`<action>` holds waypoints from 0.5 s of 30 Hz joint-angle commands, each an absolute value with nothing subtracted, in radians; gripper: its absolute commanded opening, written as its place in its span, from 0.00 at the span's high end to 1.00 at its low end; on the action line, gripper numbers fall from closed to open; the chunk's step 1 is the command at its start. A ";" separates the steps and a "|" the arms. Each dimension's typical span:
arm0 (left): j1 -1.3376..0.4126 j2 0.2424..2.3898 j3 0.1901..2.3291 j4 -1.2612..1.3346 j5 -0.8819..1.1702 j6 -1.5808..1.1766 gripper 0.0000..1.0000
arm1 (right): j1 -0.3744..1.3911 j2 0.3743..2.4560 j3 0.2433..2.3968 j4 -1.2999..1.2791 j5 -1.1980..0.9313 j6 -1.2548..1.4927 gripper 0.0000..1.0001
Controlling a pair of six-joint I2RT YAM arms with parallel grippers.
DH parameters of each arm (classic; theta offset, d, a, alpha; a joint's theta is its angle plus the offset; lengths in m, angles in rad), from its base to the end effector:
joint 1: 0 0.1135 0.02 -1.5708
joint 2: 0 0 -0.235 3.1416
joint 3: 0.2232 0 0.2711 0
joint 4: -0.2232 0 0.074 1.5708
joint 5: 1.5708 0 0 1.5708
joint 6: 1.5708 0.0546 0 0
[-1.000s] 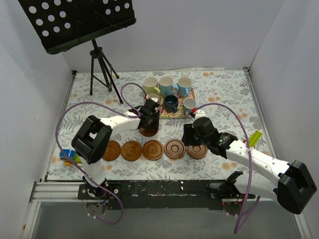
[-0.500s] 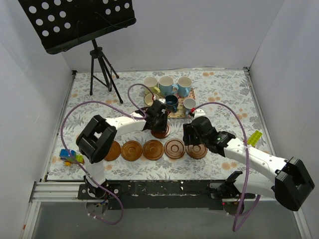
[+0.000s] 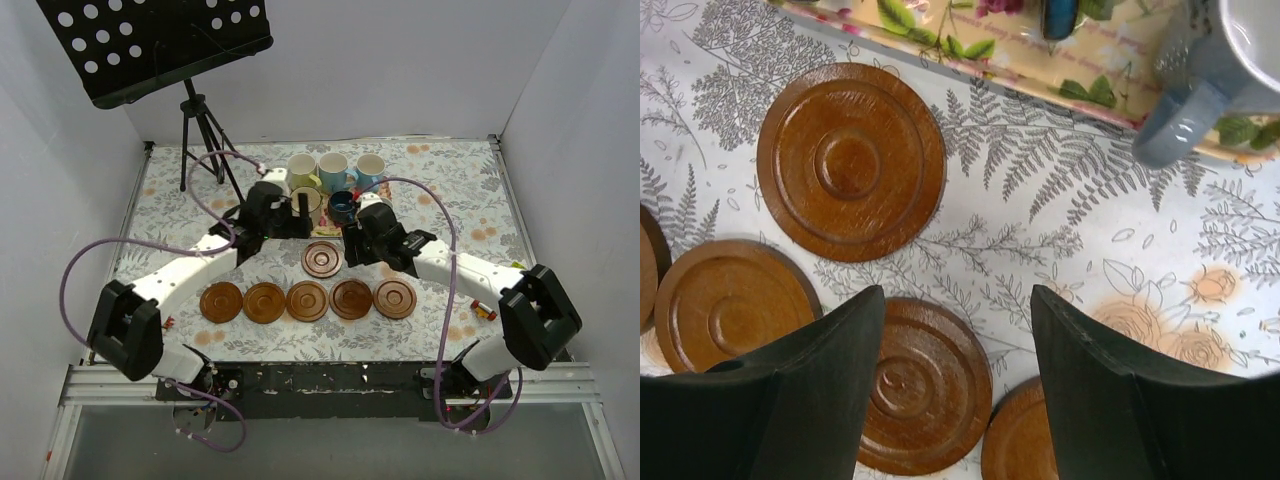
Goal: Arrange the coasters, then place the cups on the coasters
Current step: Move the coaster to the center of the board.
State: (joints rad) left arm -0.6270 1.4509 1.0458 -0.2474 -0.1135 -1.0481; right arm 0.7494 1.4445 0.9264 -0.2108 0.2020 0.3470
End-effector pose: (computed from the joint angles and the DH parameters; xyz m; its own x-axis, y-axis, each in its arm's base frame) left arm 0.2955 -0.2065 0.2199 -0.6874 -0.5650 -0.4562 -0.1714 0.7367 -0.6541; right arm 0.2600 0.2269 0.1829 -0.6482 -0.1481 -0.7469 -0.3587 0.9246 0.1280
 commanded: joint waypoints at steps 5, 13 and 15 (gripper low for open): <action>-0.319 1.289 0.913 -0.186 -0.060 -0.960 0.08 | 0.752 1.649 1.114 -0.229 0.189 0.305 0.33; -0.276 1.275 0.899 -0.183 -0.038 -0.957 0.02 | 0.769 1.769 1.134 -0.177 0.195 0.348 0.33; -0.276 1.269 0.894 -0.186 -0.034 -0.959 0.02 | 0.776 1.785 1.137 -0.155 0.187 0.348 0.33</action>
State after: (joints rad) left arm -0.2779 1.3167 0.9142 -0.1967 -0.0601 -0.9752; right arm 0.7647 1.7592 1.0973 -0.2062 0.1837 0.3344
